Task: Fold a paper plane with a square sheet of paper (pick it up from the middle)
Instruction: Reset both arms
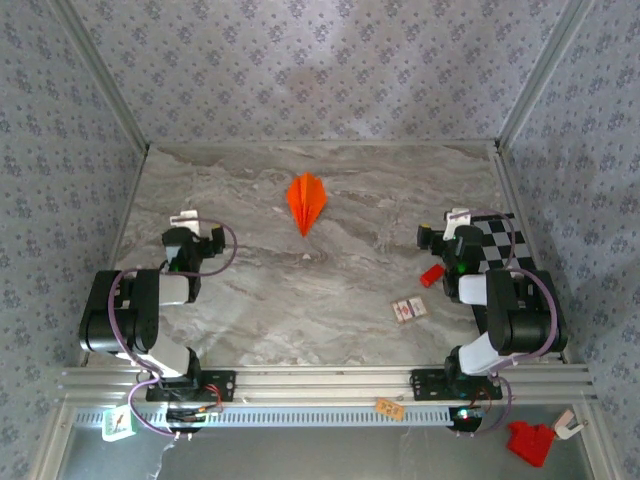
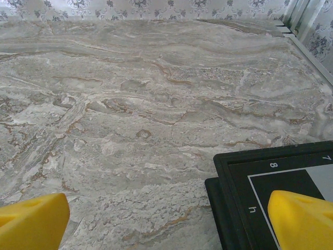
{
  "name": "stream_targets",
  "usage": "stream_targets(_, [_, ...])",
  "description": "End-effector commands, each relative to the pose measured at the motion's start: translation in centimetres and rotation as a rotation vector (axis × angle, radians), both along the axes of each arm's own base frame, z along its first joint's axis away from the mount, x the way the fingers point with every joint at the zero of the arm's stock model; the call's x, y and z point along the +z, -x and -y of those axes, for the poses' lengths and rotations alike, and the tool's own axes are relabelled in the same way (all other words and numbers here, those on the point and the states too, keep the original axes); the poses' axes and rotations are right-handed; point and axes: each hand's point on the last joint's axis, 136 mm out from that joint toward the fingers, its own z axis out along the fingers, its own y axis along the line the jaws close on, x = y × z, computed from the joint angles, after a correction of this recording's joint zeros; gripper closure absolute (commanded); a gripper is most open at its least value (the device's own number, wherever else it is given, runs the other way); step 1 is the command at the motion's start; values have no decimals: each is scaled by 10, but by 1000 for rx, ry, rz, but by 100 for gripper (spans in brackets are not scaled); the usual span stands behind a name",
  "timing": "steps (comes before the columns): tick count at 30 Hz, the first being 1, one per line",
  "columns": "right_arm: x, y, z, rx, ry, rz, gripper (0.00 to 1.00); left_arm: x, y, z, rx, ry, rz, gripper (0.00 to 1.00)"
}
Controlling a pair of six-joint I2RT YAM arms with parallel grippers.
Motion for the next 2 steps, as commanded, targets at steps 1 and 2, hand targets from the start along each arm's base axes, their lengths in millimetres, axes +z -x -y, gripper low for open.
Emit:
stream_targets(1, [-3,-2,2,-12,10,-16,0,6,-7,-1,-3,-8,15,0])
stream_targets(2, [-3,-2,2,-11,10,-17,0,7,-7,-2,-1,-7,19,0])
